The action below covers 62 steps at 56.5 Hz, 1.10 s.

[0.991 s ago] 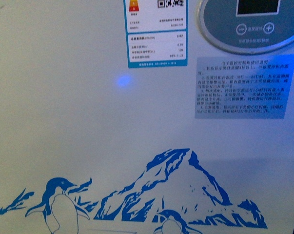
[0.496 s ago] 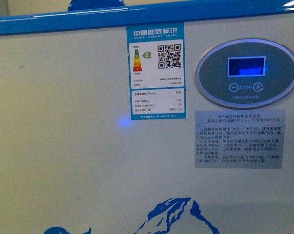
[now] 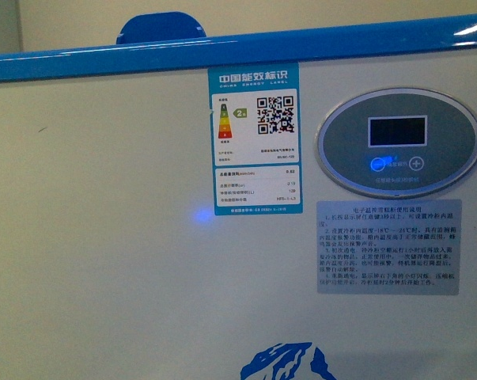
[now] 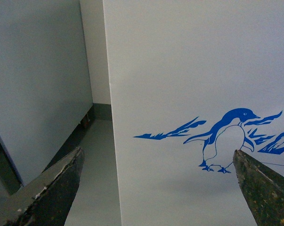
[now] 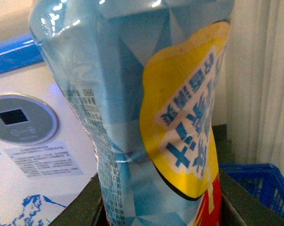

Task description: Put drink in fridge

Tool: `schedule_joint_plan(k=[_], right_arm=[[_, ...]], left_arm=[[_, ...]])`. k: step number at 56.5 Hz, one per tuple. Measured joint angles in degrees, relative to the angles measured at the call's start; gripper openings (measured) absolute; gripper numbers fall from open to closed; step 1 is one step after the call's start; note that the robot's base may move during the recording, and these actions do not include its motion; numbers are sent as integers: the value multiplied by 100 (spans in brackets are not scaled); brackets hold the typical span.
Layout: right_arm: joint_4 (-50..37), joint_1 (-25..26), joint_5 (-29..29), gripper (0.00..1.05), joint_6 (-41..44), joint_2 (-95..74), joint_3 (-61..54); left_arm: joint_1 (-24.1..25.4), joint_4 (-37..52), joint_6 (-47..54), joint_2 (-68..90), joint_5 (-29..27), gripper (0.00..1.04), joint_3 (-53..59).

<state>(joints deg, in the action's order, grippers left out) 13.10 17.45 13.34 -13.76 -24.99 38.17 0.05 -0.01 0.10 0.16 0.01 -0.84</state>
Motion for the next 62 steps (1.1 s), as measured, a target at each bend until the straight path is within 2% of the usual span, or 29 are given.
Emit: schedule_joint_plan(k=[5,14,33,43,62], right_arm=[[-96,-85,52,41,9,42,-140],[-339,-651,-570,41,118,140,-442],[-372,-1749,-1187,41,264,232,-540],[-411,-1869,-1316,41,293,236,-549],[-334,-1711,-1419,41,284,249,-549]], left_arm=[[0,0,0,0,0,97,0],[0,0,0,0,0,97,0],[0,0,0,0,0,97,0],[0,0,0,0,0,97,0],[0,0,0,0,0,97,0]])
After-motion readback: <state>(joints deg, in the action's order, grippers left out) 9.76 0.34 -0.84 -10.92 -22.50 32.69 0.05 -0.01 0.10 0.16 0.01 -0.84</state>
